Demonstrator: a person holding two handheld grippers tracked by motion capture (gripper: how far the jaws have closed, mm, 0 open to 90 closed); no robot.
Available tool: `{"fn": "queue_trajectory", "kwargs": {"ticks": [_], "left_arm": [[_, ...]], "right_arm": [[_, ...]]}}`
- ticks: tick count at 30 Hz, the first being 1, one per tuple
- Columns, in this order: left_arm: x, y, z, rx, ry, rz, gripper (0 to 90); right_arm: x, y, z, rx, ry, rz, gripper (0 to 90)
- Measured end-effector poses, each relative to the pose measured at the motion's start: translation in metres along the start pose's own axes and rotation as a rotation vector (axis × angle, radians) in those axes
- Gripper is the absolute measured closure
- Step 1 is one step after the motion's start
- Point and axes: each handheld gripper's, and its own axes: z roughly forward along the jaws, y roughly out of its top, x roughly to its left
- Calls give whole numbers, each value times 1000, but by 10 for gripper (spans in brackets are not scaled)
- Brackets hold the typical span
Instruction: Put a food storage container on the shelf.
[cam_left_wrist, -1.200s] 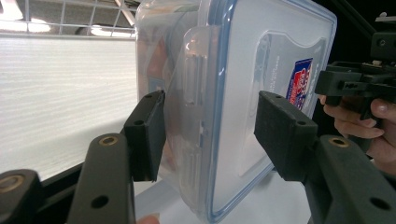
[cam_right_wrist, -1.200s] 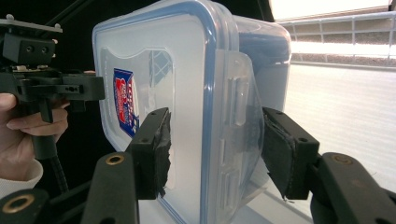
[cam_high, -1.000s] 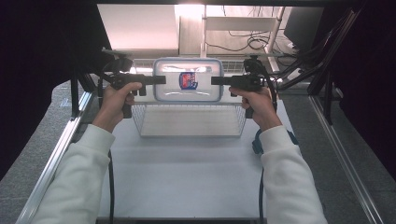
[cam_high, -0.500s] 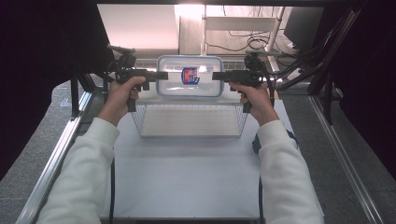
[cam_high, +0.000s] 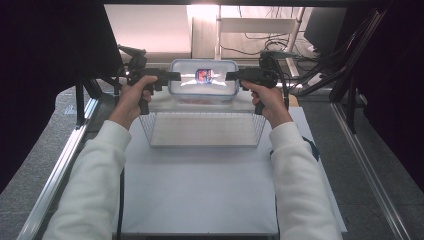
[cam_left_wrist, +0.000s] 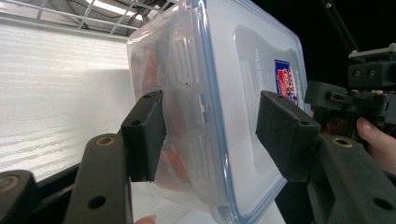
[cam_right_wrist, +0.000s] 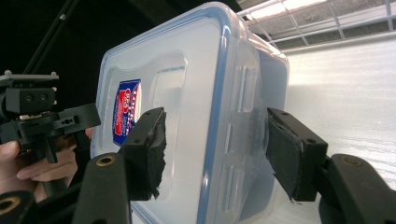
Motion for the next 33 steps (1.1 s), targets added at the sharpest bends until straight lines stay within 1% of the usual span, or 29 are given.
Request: {"fn": "queue_trajectory", "kwargs": {"ticks": [6, 7, 11, 12, 13, 18, 19, 20, 21, 22, 23, 24, 25, 26, 27, 29, 30, 32, 33], "left_arm": [[4, 2, 4, -2, -2, -44, 412], [5, 2, 5, -1, 0, -49, 408], [9, 3, 9, -2, -5, -68, 389], [10, 2, 10, -2, -6, -74, 384], [11, 2, 10, -5, -10, -80, 377], [10, 2, 13, -14, -6, -54, 350], [10, 1, 15, -4, -2, -55, 322], [10, 1, 16, 3, 5, -52, 266], [10, 0, 17, -3, 24, -40, 209], [7, -2, 16, -20, 51, -7, 178], [5, -3, 15, -32, 67, 17, 156], [5, -3, 15, -32, 67, 17, 136], [-1, -6, 8, -86, 100, 66, 117], [-3, -8, 5, -101, 95, 74, 111], [-6, -10, 1, -119, 88, 87, 100], [-11, -16, -9, -144, 84, 136, 98], [-13, -20, -14, -149, 87, 166, 96], [-19, -34, -27, -158, 100, 222, 94], [-20, -39, -32, -159, 101, 241, 103]], "right_arm": [[-3, 2, 4, -4, -15, 42, 385], [-4, 2, 5, -3, -15, 45, 383], [-6, 2, 9, -3, -18, 83, 369], [-8, 2, 9, -3, -21, 81, 364], [-9, 1, 10, -10, -17, 93, 360], [-10, -1, 11, -31, -11, 98, 357], [-10, -2, 10, -31, -10, 98, 347], [-9, -2, 11, -38, -16, 97, 288], [-8, -3, 12, -50, -17, 86, 211], [-6, -3, 12, -49, -16, 67, 182], [-2, -5, 12, -50, -24, 42, 144], [0, -7, 10, -62, -42, 26, 112], [5, -10, 7, -96, -65, -1, 82], [9, -12, 4, -114, -77, -13, 48], [12, -14, 2, -126, -86, -22, 39], [19, -22, -7, -167, -87, -54, 27], [22, -26, -12, -186, -103, -78, 26], [26, -37, -21, -220, -136, -149, 26], [27, -43, -28, -233, -146, -188, 28]]}}
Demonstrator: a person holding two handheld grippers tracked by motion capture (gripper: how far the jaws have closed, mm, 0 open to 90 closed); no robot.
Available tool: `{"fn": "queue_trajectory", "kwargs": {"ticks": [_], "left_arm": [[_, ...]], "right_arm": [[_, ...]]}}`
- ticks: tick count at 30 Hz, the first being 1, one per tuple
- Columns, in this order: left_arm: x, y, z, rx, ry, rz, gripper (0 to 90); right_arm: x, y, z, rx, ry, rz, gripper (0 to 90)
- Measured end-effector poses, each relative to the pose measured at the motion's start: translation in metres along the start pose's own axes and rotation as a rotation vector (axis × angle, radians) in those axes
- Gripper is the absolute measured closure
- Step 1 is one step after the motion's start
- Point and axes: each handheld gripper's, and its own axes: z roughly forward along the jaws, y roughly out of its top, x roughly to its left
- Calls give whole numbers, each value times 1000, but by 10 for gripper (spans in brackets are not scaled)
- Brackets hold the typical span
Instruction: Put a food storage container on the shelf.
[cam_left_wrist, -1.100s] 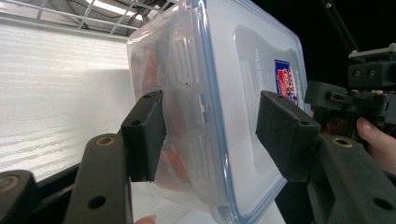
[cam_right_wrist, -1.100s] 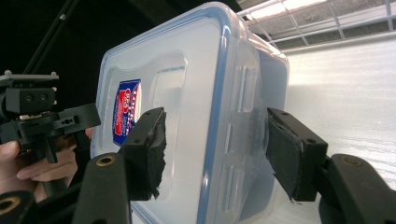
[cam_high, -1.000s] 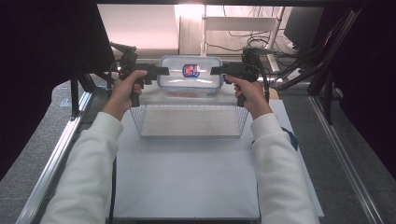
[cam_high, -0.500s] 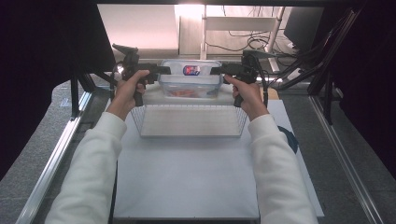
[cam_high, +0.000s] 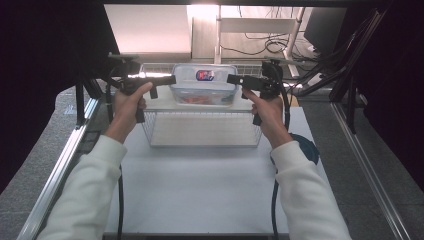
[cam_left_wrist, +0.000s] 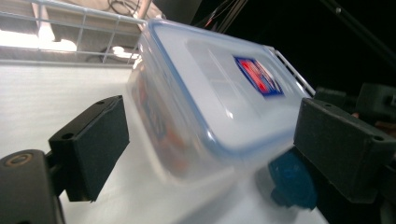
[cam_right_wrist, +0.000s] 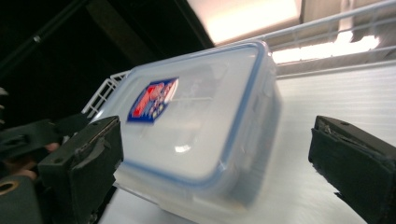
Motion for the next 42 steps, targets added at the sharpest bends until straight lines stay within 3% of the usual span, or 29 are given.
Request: {"fn": "queue_trajectory", "kwargs": {"ticks": [5, 6, 11, 16, 19, 22, 23, 24, 26, 29, 30, 34, 42], "left_arm": [[-11, -35, -32, 14, 28, 109, 124], [-13, -41, -36, 19, 37, 125, 128], [-20, -83, -54, 31, 86, 215, 149], [-25, -127, -62, 64, 78, 253, 164], [-26, -149, -65, 98, 111, 284, 166], [-21, -170, -66, 126, 129, 271, 169], [-21, -170, -66, 126, 129, 271, 171], [-16, -184, -65, 152, 132, 252, 171], [-13, -196, -65, 168, 138, 237, 172], [-11, -205, -64, 175, 151, 235, 180], [-9, -213, -61, 211, 160, 236, 179], [-7, -221, -58, 237, 156, 228, 180], [-2, -225, -57, 243, 202, 223, 180]], "right_arm": [[-3, -24, -31, -5, 29, -104, 62], [-5, -33, -37, -3, 20, -140, 70], [-15, -65, -61, 10, 46, -217, 109], [-24, -99, -79, 47, 35, -297, 136], [-30, -124, -88, 69, 61, -317, 177], [-37, -147, -93, 92, 64, -319, 189], [-39, -154, -94, 101, 64, -320, 189], [-42, -162, -95, 110, 61, -318, 193], [-45, -172, -95, 132, 50, -322, 204], [-48, -185, -92, 177, 28, -347, 214], [-49, -188, -91, 186, 28, -351, 219], [-51, -192, -88, 205, 28, -350, 235], [-54, -197, -81, 246, 31, -362, 259]]}}
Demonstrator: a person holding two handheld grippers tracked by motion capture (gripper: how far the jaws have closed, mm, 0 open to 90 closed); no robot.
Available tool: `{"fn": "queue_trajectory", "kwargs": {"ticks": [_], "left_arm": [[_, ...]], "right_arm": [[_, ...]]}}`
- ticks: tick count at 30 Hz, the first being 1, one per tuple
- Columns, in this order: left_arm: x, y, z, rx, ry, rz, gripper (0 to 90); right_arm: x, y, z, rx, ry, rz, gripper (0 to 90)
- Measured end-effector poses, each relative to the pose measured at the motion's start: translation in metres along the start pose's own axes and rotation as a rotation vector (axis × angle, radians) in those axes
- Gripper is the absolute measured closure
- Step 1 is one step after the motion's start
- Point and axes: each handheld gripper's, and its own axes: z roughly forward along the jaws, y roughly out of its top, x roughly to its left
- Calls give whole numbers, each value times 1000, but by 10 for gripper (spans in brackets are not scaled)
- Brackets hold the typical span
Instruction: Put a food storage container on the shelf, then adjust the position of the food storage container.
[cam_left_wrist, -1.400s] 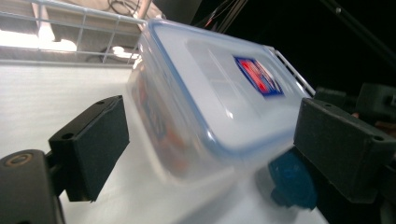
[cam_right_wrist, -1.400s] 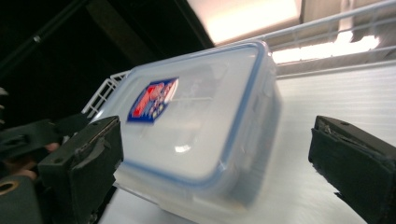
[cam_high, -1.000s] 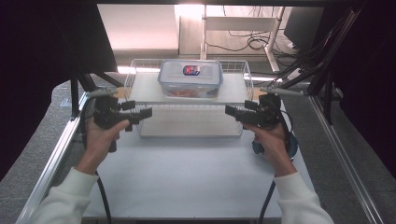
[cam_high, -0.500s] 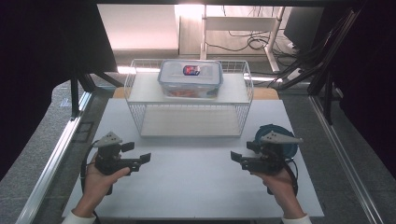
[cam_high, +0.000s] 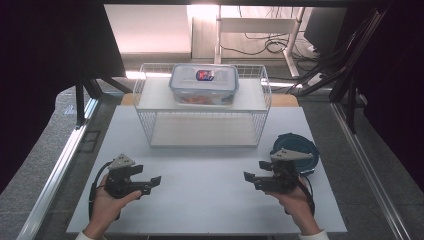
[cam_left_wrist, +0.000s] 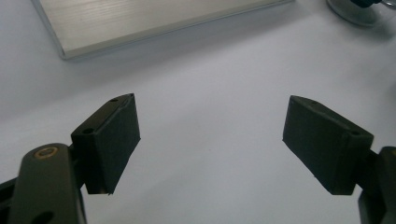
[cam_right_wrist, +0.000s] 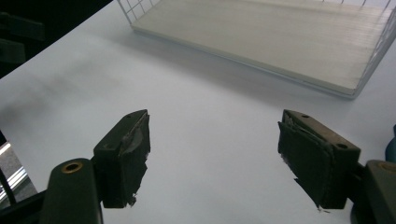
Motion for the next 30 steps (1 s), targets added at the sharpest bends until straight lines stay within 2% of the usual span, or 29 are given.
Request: {"fn": "queue_trajectory", "kwargs": {"ticks": [5, 11, 17, 21, 24, 25, 26, 30], "left_arm": [[-1, 0, 0, 1, 2, -1, 177], [-2, 0, 0, 8, -5, 8, 185], [0, -3, 2, 20, -10, 4, 183], [3, -4, 2, 23, -15, -3, 182], [4, -4, 4, 27, -17, -7, 182], [4, -4, 4, 27, -17, -7, 182], [5, -4, 4, 28, -20, -12, 182], [8, -3, 6, 29, -20, -18, 182]], "right_arm": [[-1, -1, 2, 15, -13, -7, 261], [-2, -1, -5, 15, -18, -11, 298], [-11, 5, -12, 29, -29, -30, 389], [-26, 13, -21, 52, -64, -33, 463], [-46, 24, -29, 79, -109, -23, 518], [-46, 24, -29, 79, -109, -23, 518], [-59, 32, -32, 96, -131, -9, 553], [-86, 47, -35, 138, -181, -1, 652]]}}
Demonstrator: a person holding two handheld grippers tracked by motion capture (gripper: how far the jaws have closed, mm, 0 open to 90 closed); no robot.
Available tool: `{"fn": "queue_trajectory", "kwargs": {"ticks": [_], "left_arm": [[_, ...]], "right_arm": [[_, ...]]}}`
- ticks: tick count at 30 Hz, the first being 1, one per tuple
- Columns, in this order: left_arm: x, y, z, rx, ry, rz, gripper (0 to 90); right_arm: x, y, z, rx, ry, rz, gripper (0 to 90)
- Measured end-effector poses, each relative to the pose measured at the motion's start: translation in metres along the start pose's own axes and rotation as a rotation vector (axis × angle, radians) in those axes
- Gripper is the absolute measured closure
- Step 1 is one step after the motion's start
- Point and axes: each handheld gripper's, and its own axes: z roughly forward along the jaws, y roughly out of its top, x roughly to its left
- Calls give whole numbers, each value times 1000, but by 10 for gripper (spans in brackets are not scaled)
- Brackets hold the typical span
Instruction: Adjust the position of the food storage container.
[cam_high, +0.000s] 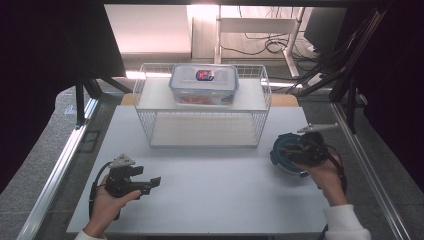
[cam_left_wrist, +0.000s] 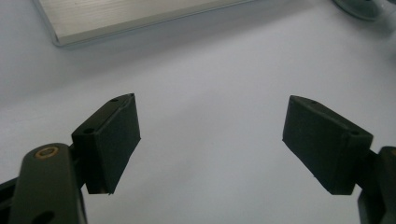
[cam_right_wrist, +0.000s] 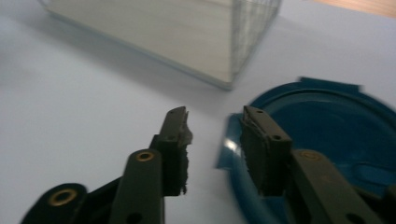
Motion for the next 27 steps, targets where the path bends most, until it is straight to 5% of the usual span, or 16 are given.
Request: {"fn": "queue_trajectory", "kwargs": {"ticks": [10, 27], "left_arm": [[3, -2, 4, 18, 3, 5, 183], [3, -3, 8, 32, -7, 13, 182]], "right_arm": [[-63, 21, 19, 112, -137, 35, 876], [-116, 17, 55, 195, -289, 1, 888]]}}
